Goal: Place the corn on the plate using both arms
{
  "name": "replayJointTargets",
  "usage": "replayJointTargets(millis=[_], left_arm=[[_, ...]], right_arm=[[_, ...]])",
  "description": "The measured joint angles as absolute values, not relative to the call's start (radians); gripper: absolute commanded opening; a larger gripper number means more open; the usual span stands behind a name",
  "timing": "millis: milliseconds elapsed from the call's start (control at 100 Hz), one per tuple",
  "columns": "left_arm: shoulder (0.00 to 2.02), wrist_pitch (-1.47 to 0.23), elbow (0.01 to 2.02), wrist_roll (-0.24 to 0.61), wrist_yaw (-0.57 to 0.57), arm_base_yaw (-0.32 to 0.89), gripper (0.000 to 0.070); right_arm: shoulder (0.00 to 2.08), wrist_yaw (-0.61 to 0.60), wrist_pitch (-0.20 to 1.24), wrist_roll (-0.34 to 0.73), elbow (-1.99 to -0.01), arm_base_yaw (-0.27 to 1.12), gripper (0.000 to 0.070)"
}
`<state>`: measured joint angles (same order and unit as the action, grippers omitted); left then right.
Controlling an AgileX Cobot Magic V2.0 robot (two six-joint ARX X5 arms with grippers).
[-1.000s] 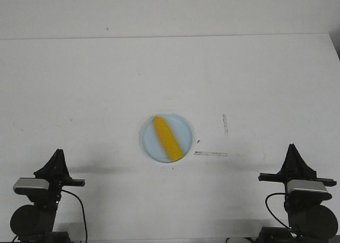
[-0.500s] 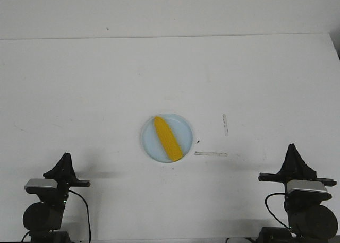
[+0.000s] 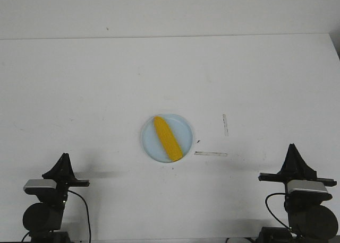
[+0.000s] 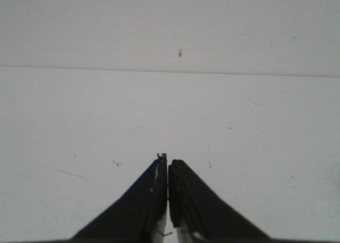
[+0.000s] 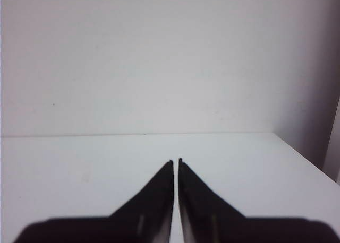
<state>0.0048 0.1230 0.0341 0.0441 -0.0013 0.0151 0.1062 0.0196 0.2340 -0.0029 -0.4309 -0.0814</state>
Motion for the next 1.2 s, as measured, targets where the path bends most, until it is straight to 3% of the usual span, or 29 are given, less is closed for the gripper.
replayJointTargets(millis=[1200], left_arm=[[0.005, 0.135, 0.034, 0.044, -0.001, 0.015, 0.0002]], right_arm=[[0.087, 0.044, 0.191, -0.003, -0.387, -0.055, 0.0015]])
